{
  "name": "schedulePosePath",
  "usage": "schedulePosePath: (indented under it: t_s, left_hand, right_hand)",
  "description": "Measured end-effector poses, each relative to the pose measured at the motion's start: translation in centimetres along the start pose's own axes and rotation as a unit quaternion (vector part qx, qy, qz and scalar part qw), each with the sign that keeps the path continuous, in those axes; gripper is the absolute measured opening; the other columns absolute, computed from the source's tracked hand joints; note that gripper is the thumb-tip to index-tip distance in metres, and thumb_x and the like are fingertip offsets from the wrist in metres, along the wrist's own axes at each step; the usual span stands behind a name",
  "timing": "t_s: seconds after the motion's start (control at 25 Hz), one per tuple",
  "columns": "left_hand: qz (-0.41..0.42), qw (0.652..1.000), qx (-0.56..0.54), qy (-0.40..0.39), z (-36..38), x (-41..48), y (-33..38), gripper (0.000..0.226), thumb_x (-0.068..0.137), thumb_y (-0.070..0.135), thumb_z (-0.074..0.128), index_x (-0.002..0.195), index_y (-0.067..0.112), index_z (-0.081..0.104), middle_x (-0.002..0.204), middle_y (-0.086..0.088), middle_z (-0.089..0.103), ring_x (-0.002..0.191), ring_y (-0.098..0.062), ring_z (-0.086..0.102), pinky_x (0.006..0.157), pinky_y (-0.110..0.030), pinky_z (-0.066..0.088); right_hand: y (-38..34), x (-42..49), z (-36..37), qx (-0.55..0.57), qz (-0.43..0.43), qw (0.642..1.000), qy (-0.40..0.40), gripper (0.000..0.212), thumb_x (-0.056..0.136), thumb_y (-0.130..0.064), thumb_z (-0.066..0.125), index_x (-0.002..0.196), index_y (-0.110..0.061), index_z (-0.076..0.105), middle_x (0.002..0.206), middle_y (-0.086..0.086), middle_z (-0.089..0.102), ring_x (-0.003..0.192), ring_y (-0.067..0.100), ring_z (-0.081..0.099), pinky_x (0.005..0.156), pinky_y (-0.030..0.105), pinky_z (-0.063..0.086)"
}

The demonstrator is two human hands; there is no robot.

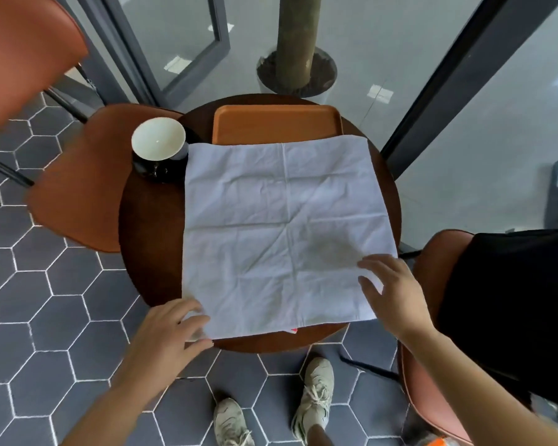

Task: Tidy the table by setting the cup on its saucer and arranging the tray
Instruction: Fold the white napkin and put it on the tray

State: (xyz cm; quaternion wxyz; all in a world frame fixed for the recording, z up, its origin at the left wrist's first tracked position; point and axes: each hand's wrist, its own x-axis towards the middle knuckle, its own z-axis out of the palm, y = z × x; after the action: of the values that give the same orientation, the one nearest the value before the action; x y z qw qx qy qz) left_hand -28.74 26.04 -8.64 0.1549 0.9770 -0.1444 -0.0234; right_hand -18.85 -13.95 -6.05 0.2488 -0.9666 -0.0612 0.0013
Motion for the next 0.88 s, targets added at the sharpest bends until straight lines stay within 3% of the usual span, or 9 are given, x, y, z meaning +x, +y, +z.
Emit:
schedulePosePath:
  t_s: [0.12,0.16,0.24,0.36,0.48,0.56,0.68,0.8,0.88]
  left_hand:
    - [0.016,1.000,0.011,-0.017,0.3,-0.7,-0.5,0.033,0.066,0.024,0.091,0.093,0.015,0.075,0.112,-0.008,0.067,0.099,-0.031,0.066,0.078,-0.044,0.050]
    - [0.028,0.999,0.023,-0.006,0.6,-0.9,-0.7,0.032,0.066,0.014,0.090,0.093,0.013,0.075,0.112,-0.011,0.067,0.098,-0.033,0.067,0.077,-0.046,0.051]
    - [0.056,0.997,0.043,0.027,1.0,-1.1,-0.7,0.014,0.081,0.014,0.069,0.093,0.010,0.075,0.111,-0.013,0.068,0.095,-0.035,0.067,0.074,-0.046,0.052]
    - [0.086,0.994,0.041,0.050,0.8,-1.2,-0.9,0.028,0.088,0.022,0.049,0.086,0.011,0.074,0.110,-0.011,0.069,0.088,-0.030,0.065,0.070,-0.042,0.051]
    - [0.042,0.998,0.008,0.038,0.5,-1.2,-0.8,0.032,0.095,0.031,0.046,0.086,0.015,0.072,0.108,0.002,0.069,0.077,-0.024,0.062,0.065,-0.033,0.045]
    - [-0.026,0.998,-0.023,0.051,0.3,-0.9,-0.3,0.033,0.092,0.036,0.046,0.090,0.018,0.073,0.105,0.005,0.073,0.076,-0.027,0.070,0.064,-0.033,0.051]
    - [-0.082,0.995,-0.041,0.042,0.0,-0.7,0.2,0.034,0.089,0.040,0.047,0.093,0.020,0.075,0.104,0.005,0.075,0.081,-0.028,0.074,0.067,-0.038,0.057]
    - [-0.115,0.991,-0.056,0.035,-0.3,-0.8,0.1,0.026,0.090,0.037,0.054,0.096,0.022,0.075,0.105,0.005,0.075,0.084,-0.028,0.074,0.066,-0.039,0.058]
    - [-0.155,0.984,-0.076,0.036,-0.6,-1.0,0.4,0.010,0.092,0.023,0.067,0.098,0.022,0.075,0.101,0.007,0.075,0.079,-0.025,0.072,0.070,-0.031,0.055]
  right_hand:
    - [1.6,-2.8,-1.0,0.071,0.148,0.984,0.062,0.015,0.084,-0.007,0.073,0.091,-0.020,0.073,0.095,-0.002,0.065,0.080,0.014,0.065,0.068,0.010,0.044]
    - [2.2,-3.6,-1.1,0.076,0.185,0.978,0.067,0.017,0.084,-0.008,0.073,0.086,-0.024,0.070,0.090,-0.003,0.063,0.075,0.011,0.063,0.064,0.008,0.040]
    - [3.4,-4.8,-0.8,0.049,0.204,0.976,0.054,0.022,0.079,-0.003,0.073,0.084,-0.023,0.066,0.087,-0.001,0.058,0.071,0.011,0.059,0.061,0.015,0.040]
    - [3.9,-6.0,0.1,-0.056,0.047,0.997,0.019,0.043,0.059,0.007,0.077,0.099,-0.007,0.067,0.095,0.007,0.054,0.079,0.030,0.058,0.065,0.030,0.050]
    - [4.1,-5.9,1.3,-0.138,-0.011,0.990,-0.016,0.063,0.048,-0.019,0.094,0.101,-0.003,0.064,0.099,0.014,0.057,0.085,0.035,0.057,0.070,0.041,0.056]
    - [3.8,-5.1,2.1,-0.153,-0.010,0.988,0.009,0.055,0.056,-0.027,0.091,0.096,-0.003,0.063,0.096,0.015,0.058,0.082,0.036,0.057,0.071,0.045,0.056]
    - [4.2,-4.1,2.2,-0.152,-0.038,0.986,0.053,0.019,0.070,-0.006,0.069,0.087,-0.004,0.062,0.092,0.013,0.058,0.076,0.037,0.055,0.063,0.045,0.051]
    - [6.0,-4.6,1.2,-0.140,-0.097,0.984,0.058,0.018,0.074,-0.008,0.060,0.090,-0.007,0.067,0.094,0.007,0.065,0.079,0.035,0.058,0.062,0.041,0.047]
    - [6.9,-4.9,0.1,-0.128,-0.126,0.981,0.072,0.018,0.078,-0.003,0.064,0.094,-0.008,0.072,0.094,0.004,0.070,0.082,0.033,0.064,0.064,0.040,0.049]
